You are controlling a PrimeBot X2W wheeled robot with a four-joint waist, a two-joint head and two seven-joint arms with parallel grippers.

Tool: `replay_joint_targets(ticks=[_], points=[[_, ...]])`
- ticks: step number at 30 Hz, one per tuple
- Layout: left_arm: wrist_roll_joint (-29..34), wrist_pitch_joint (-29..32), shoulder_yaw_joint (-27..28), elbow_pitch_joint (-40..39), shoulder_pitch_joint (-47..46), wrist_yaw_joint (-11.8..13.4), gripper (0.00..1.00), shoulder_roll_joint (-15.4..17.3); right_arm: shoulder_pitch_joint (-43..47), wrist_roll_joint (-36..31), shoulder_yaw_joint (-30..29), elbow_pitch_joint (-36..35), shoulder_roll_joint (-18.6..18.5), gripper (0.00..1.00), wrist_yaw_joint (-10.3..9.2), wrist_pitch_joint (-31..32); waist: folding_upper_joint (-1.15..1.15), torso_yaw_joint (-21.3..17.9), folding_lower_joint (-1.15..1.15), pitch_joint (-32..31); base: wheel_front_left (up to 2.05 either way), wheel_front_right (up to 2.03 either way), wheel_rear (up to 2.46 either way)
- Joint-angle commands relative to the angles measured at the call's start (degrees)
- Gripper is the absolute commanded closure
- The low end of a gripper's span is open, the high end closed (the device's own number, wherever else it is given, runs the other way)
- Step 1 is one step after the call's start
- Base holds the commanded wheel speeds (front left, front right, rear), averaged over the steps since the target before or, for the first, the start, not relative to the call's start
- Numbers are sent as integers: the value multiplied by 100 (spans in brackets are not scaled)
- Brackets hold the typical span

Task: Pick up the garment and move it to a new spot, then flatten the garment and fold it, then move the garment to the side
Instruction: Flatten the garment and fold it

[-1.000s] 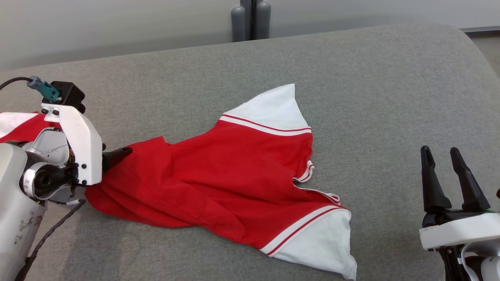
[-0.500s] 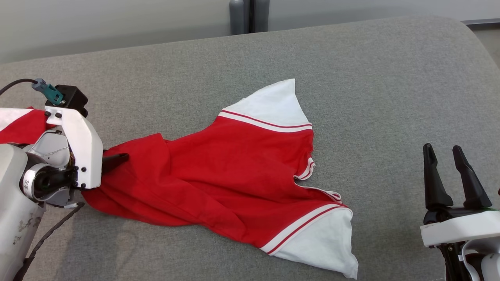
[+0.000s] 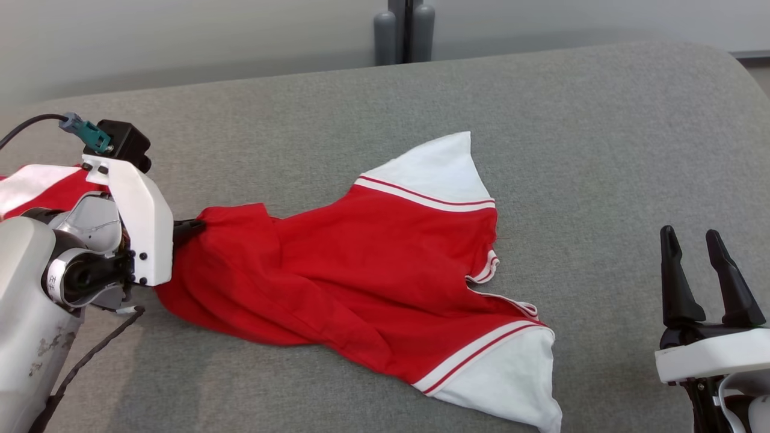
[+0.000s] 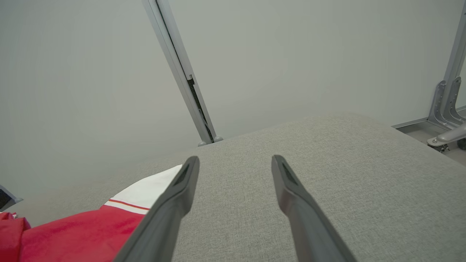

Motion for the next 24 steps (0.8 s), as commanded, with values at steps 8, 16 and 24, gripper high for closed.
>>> replay_joint_targets(ticks=[8, 16, 24], points=[[-586, 152, 194, -978, 695, 31, 100, 386, 251, -48, -125, -92, -93, 0, 11, 142, 0, 484, 0, -381, 0, 0, 0], [-880, 134, 495, -2136, 1756, 493, 100, 980, 409, -78, -203, -212, -110, 0, 11, 290, 0, 763, 0, -540, 0, 0, 0], [-1066, -189, 608, -2485, 2971, 838, 100, 1184, 545, -50, -220, -250, -134, 0, 11, 343, 0, 763, 0, -609, 0, 0, 0]])
